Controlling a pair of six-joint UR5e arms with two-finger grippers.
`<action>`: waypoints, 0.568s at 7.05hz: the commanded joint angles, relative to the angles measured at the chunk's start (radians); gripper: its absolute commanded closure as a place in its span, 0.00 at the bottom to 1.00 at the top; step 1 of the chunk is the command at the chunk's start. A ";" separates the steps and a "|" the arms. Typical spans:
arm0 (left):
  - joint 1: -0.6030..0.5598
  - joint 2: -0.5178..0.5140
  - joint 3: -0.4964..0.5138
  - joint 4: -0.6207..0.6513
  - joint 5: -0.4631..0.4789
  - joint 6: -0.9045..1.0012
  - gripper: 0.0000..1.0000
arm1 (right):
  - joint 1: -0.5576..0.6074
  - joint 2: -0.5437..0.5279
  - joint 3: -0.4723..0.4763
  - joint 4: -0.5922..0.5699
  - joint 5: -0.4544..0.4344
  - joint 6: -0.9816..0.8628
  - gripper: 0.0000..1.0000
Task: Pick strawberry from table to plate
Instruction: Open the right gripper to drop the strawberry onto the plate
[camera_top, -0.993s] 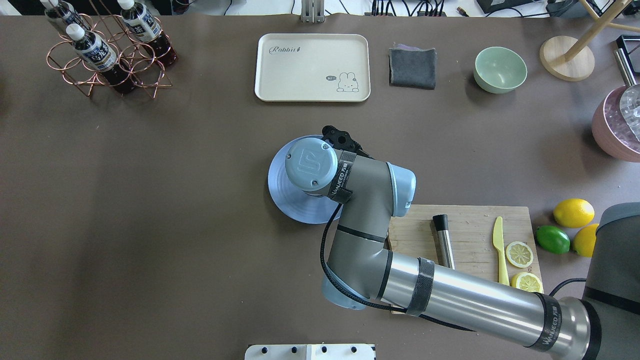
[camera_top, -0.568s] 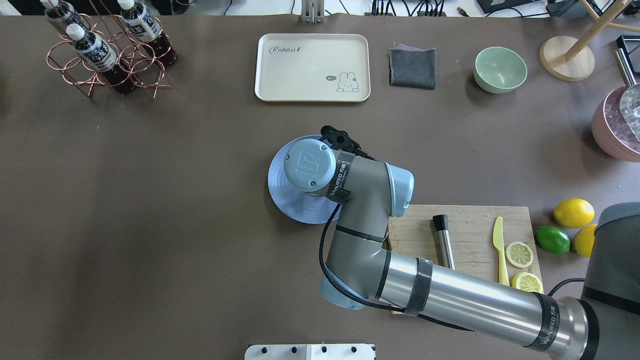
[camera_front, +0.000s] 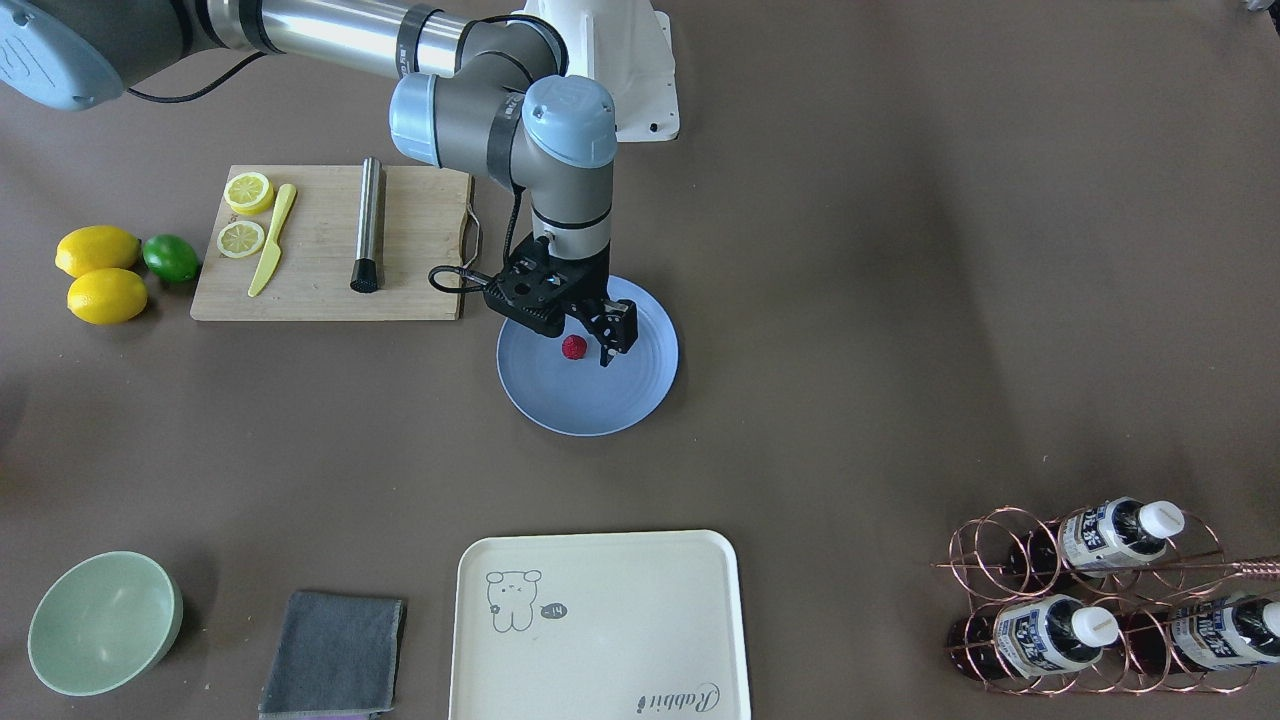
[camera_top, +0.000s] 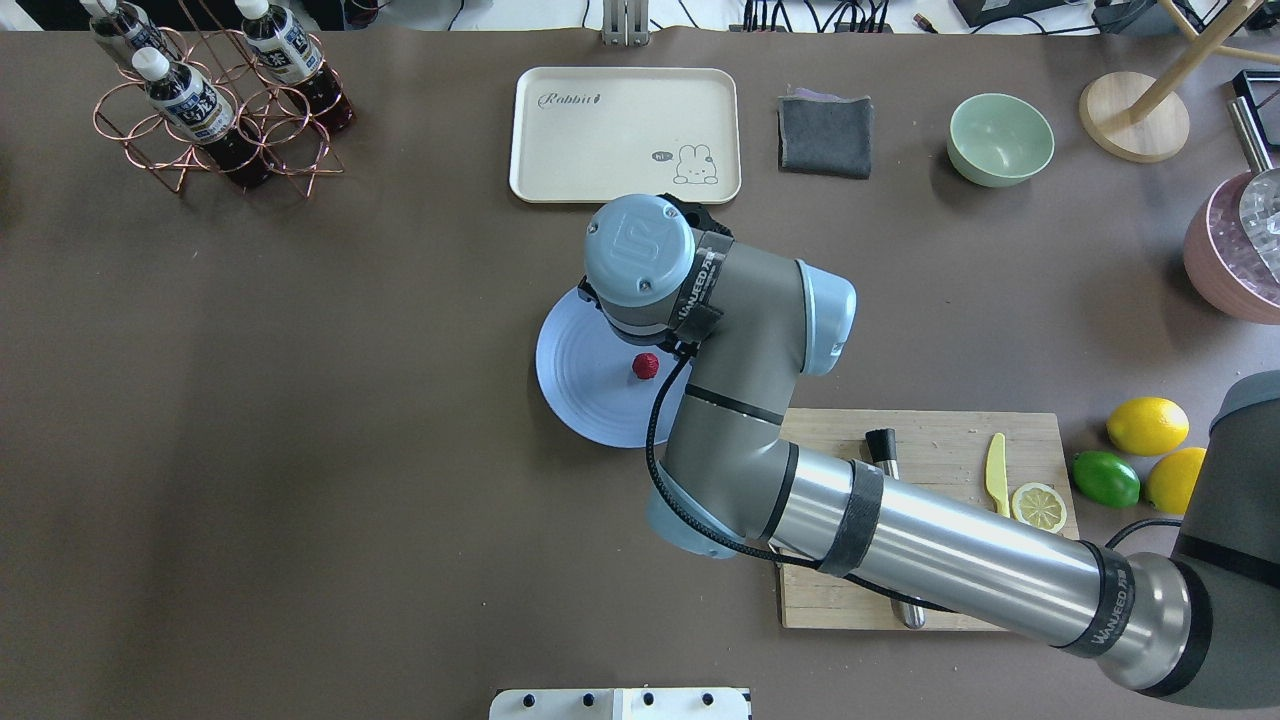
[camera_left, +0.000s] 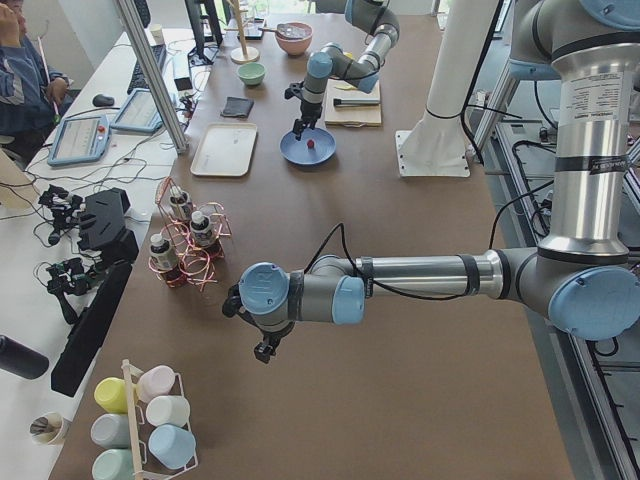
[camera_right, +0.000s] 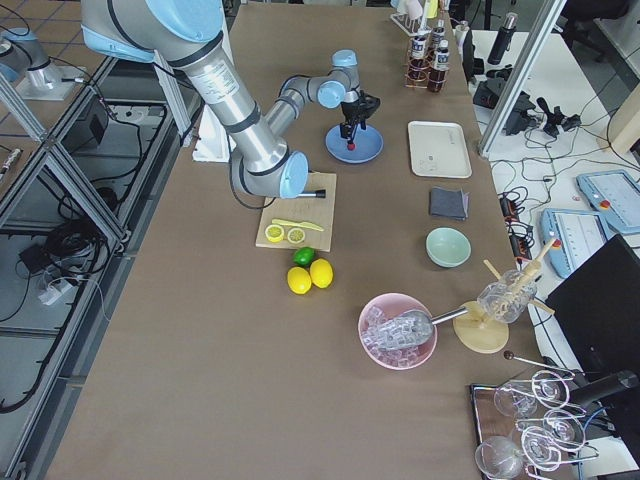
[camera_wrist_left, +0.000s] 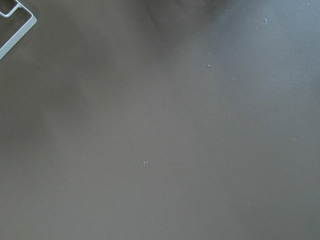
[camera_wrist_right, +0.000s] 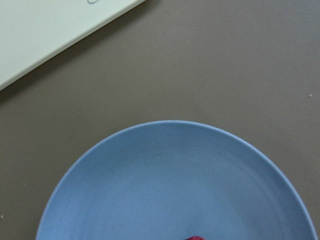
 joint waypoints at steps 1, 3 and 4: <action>-0.001 0.021 -0.001 0.001 0.020 -0.001 0.02 | 0.130 -0.038 0.050 -0.089 0.133 -0.161 0.00; -0.001 0.013 -0.004 0.002 0.158 -0.004 0.02 | 0.322 -0.178 0.059 -0.081 0.251 -0.539 0.00; -0.001 0.019 -0.004 0.002 0.155 0.001 0.02 | 0.400 -0.276 0.102 -0.080 0.261 -0.747 0.00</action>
